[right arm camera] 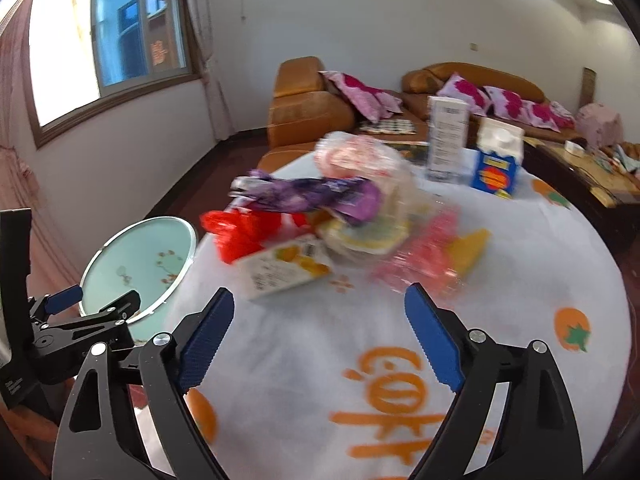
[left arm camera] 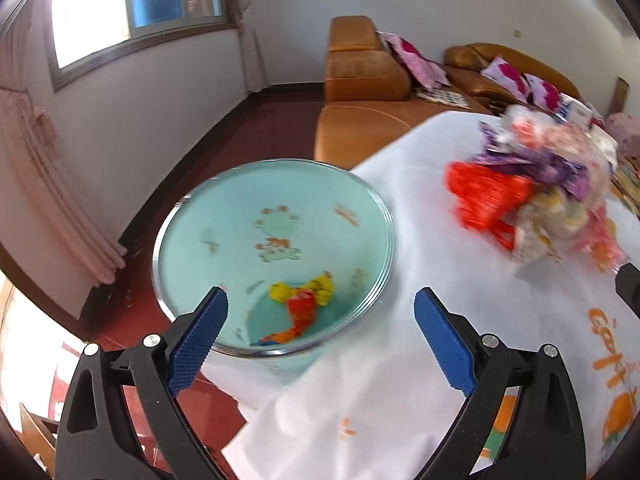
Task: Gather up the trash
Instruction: 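Grasp the white snack packet with the left gripper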
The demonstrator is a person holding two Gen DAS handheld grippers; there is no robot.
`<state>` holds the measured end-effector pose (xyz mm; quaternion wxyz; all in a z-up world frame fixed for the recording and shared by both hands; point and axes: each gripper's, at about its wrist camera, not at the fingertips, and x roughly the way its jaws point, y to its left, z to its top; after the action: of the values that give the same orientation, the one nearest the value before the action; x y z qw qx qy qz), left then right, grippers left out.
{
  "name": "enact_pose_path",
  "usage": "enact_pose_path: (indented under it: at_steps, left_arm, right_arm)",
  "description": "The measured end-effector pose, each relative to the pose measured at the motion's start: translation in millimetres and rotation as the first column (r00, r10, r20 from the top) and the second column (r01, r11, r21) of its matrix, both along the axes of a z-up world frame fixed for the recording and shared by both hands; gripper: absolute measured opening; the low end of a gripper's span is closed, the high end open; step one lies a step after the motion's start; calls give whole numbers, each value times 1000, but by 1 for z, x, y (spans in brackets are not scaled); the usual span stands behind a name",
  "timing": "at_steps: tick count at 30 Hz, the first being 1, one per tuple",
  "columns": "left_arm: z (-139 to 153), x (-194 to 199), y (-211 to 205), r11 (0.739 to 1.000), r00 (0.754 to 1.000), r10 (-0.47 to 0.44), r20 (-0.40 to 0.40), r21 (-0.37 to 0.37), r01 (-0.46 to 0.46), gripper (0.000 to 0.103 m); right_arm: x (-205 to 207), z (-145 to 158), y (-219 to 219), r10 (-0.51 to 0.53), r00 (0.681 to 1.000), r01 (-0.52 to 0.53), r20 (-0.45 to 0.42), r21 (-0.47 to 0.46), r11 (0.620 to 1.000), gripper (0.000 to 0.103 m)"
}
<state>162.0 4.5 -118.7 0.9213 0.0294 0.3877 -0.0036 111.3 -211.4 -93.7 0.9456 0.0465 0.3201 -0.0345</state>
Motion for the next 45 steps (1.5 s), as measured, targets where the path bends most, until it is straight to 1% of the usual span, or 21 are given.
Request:
enact_pose_path:
  at_steps: [4, 6, 11, 14, 16, 18, 20, 22, 25, 27, 29, 33, 34, 35, 36, 38, 39, 40, 42, 43, 45]
  left_arm:
    - [0, -7, -18, 999, 999, -52, 4, 18, 52, 93]
    - [0, -8, -23, 998, 998, -65, 8, 19, 65, 93]
    - [0, -9, -32, 995, 995, -93, 19, 24, 93, 92]
    - [-1, -5, -38, 993, 993, -114, 20, 36, 113, 92]
    - [-1, -1, -43, 991, 991, -129, 20, 31, 128, 92]
    - [1, 1, -50, 989, 989, -146, 24, 21, 145, 92]
    - [4, 5, -59, 985, 984, -174, 36, 1, 174, 91]
    - [6, 9, -70, 979, 978, -203, 51, -3, 203, 90]
    - [6, 20, -87, 970, 969, -244, 50, -12, 245, 84]
    - [3, 29, -96, 966, 966, -258, 32, -28, 259, 80]
    - [-1, 35, -105, 963, 964, -267, 7, -38, 267, 73]
    - [-8, 44, -117, 960, 960, -278, -25, -56, 276, 70]
    - [-11, 47, -119, 959, 960, -278, -35, -63, 275, 66]
    - [-13, 48, -121, 958, 959, -282, -38, -72, 279, 60]
    - [-16, 50, -123, 956, 956, -288, -46, -76, 285, 57]
    - [-18, 49, -124, 949, 951, -307, -47, -90, 302, 41]
    - [-18, 48, -125, 944, 947, -320, -44, -101, 314, 36]
    - [-18, 46, -127, 936, 940, -338, -36, -112, 333, 29]
    - [-17, 41, -128, 930, 934, -355, -22, -106, 351, 22]
    - [-17, 39, -128, 925, 930, -367, -17, -110, 363, 16]
    - [-17, 35, -127, 919, 925, -380, -12, -123, 375, 13]
  right_arm:
    - [-12, -5, -21, -63, 998, 63, -10, -1, 998, 86]
    - [-15, -7, -32, -90, 996, 90, -20, 13, 996, 85]
    - [-17, -9, -52, -138, 990, 138, -29, 7, 990, 84]
    - [-18, -10, -60, -154, 987, 154, -38, -2, 988, 77]
    - [-18, -12, -67, -168, 985, 168, -48, 0, 986, 75]
    - [-18, -13, -71, -181, 982, 181, -58, 0, 984, 69]
    - [-19, -14, -79, -193, 979, 194, -66, 12, 981, 68]
    - [-21, -14, -83, -200, 977, 202, -67, 22, 979, 68]
    - [-23, -13, -86, -205, 977, 207, -65, 26, 978, 68]
    - [-23, -14, -88, -204, 977, 207, -68, 32, 978, 68]
    - [-23, -15, -90, -204, 976, 207, -72, 37, 978, 68]
    - [-22, -16, -94, -205, 975, 210, -81, 49, 977, 68]
    - [-21, -16, -94, -206, 975, 211, -83, 52, 976, 68]
    - [-21, -17, -95, -207, 975, 212, -85, 54, 976, 68]
    - [-21, -17, -95, -209, 974, 214, -86, 55, 975, 68]
    - [-21, -19, -96, -211, 973, 217, -89, 58, 975, 68]
    - [-21, -19, -97, -213, 973, 218, -91, 60, 974, 68]
    - [-21, -19, -97, -214, 973, 220, -92, 61, 974, 68]
    - [-20, -20, -99, -219, 971, 225, -94, 64, 972, 68]
    - [-20, -20, -100, -220, 971, 227, -94, 66, 972, 68]
    - [-21, -20, -101, -225, 970, 232, -94, 67, 971, 68]
